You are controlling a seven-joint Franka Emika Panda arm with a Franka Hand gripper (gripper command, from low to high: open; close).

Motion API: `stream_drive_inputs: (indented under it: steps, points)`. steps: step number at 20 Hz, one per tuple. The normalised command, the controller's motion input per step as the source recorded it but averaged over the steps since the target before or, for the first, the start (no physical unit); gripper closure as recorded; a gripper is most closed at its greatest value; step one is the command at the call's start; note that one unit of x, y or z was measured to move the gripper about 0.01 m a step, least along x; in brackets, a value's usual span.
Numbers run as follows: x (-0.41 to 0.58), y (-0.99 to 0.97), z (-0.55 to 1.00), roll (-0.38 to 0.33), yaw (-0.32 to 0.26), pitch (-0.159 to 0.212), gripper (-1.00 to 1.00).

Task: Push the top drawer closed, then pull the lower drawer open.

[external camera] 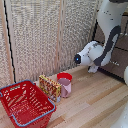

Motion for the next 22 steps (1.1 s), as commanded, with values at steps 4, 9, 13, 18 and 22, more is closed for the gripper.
stream_drive_inputs:
  steps: [4, 9, 13, 18, 22]
  points:
    - [0.016, -0.32, 0.06, 0.041, 0.000, 0.062, 1.00]
    - [0.018, -0.17, 0.08, 0.075, 0.000, 0.053, 1.00]
    - [-0.019, 0.22, 0.18, 0.164, -0.011, 0.021, 1.00]
    - [-0.146, 0.54, 0.19, 0.175, -0.033, 0.008, 1.00]
    - [-0.206, 0.54, 0.28, 0.196, -0.005, 0.002, 1.00]
